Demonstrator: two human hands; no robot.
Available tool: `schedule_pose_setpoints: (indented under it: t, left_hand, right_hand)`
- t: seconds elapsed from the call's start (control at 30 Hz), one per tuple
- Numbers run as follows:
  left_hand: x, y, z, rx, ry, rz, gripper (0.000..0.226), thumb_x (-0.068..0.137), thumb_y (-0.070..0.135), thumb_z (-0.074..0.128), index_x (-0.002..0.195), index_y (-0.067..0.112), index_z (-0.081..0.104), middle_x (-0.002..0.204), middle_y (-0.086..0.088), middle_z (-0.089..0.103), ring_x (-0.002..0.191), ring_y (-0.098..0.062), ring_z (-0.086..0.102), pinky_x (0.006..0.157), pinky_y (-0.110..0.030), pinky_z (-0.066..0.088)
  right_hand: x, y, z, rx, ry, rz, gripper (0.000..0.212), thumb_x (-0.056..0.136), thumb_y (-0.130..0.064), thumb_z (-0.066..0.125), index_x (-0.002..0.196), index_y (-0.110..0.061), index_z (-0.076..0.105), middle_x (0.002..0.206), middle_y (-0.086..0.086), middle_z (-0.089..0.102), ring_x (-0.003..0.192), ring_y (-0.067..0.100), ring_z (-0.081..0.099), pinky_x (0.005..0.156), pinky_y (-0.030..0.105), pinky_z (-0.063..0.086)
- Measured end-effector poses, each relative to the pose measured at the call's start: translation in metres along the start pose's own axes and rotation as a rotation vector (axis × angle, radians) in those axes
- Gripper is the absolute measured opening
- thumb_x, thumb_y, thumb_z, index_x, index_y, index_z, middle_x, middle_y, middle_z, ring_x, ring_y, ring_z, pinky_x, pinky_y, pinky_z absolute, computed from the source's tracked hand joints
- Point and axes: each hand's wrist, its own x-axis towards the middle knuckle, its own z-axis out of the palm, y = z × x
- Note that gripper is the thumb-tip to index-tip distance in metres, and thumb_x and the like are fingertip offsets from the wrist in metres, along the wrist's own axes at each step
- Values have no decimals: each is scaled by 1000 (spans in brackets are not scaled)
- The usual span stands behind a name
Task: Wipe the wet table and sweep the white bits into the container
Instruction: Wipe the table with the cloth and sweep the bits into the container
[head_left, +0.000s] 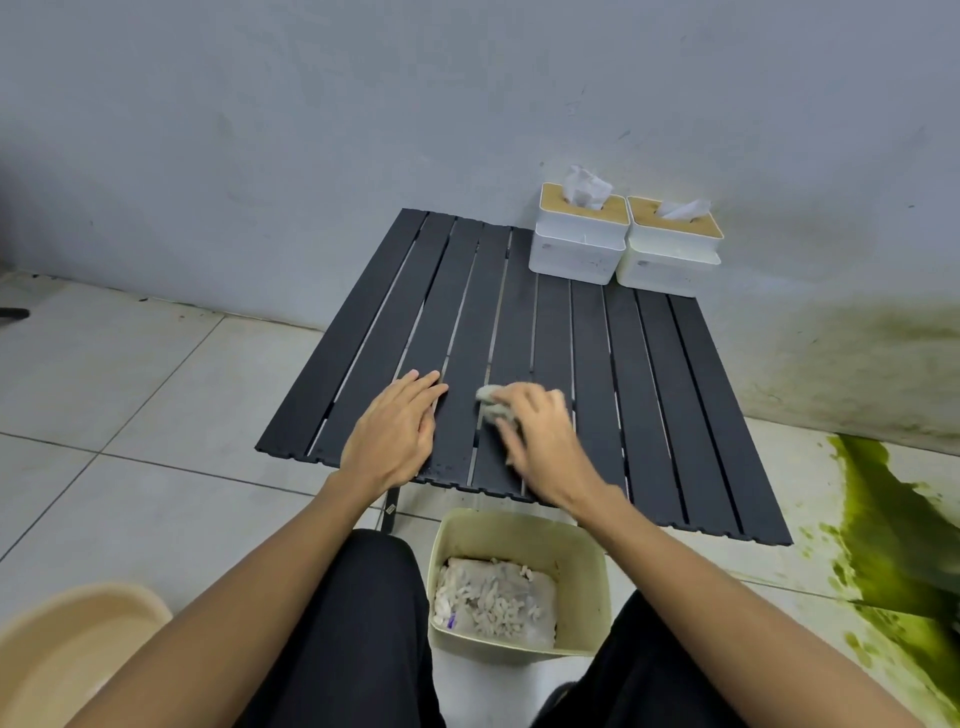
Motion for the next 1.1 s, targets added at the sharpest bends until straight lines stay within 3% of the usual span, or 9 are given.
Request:
schedule_pose_setpoints:
  t: [0.17,0.3,0.4,0.47,0.8,0.87,0.97,1.03,1.1]
  left_hand:
    - [1,-1,2,-5,1,8,41,102,19,38,141,18,50,152,5,42,145,-12,28,119,-30,19]
    - [1,-2,3,-7,-5,3,40,102,19,38,140,19,51,151,5,43,145,-13,29,120,-32,22]
    - [1,-1,2,-9,-6,-6,40,102,19,38,140,19,51,151,5,43,144,-13,29,119,-32,22]
    - [1,0,1,-11,-6,-8,40,102,20,38,140,20,51,151,6,43,144,-12,29,119,-31,21]
    - [-1,0,-3,-69,-36,-7,41,103,19,37,143,17,47,153,3,41,146,-13,27,120,-29,17]
    - [-1,0,-7,-114,-20,-11,42,102,17,38,143,17,46,152,2,41,145,-13,28,120,-30,19]
    - [-3,-4,-18,-141,40,-22,41,101,16,39,140,15,50,147,-1,48,141,-16,36,117,-29,23]
    - [-6,-13,-27,-116,81,-18,41,98,18,38,135,13,55,141,-3,55,135,-19,45,116,-34,31]
    - [-10,-28,-36,-91,120,-34,38,97,18,40,129,11,59,131,-6,61,126,-22,53,110,-38,39]
  right_hand:
    - [-54,-18,-32,164,-107,-164,29,103,-20,53,133,-21,55,131,-6,54,113,11,48,99,24,37]
    - [-55,63,-71,112,192,175,34,102,-21,50,128,-42,51,130,-11,57,99,25,61,90,40,49]
    - [-55,119,-84,-67,210,470,33,97,-28,40,126,-37,52,132,-2,59,113,24,51,95,32,29]
    - [-54,122,-74,-125,167,503,31,100,-26,40,127,-32,52,131,2,58,115,24,47,92,29,25]
    - [-26,-5,-5,20,-20,-62,29,102,-20,52,131,-22,56,133,-5,53,106,20,48,95,26,38]
    - [-5,7,-2,40,77,26,28,103,-19,49,130,-25,57,131,-6,56,112,17,50,95,24,32]
    - [33,30,1,25,246,375,31,103,-19,44,131,-27,55,134,1,54,116,25,47,90,28,26]
    - [53,34,8,-16,220,544,31,104,-21,42,132,-21,55,137,10,50,114,32,41,91,35,30]
    - [64,30,19,-33,155,511,30,104,-22,40,129,-18,56,136,11,51,113,33,41,92,37,30]
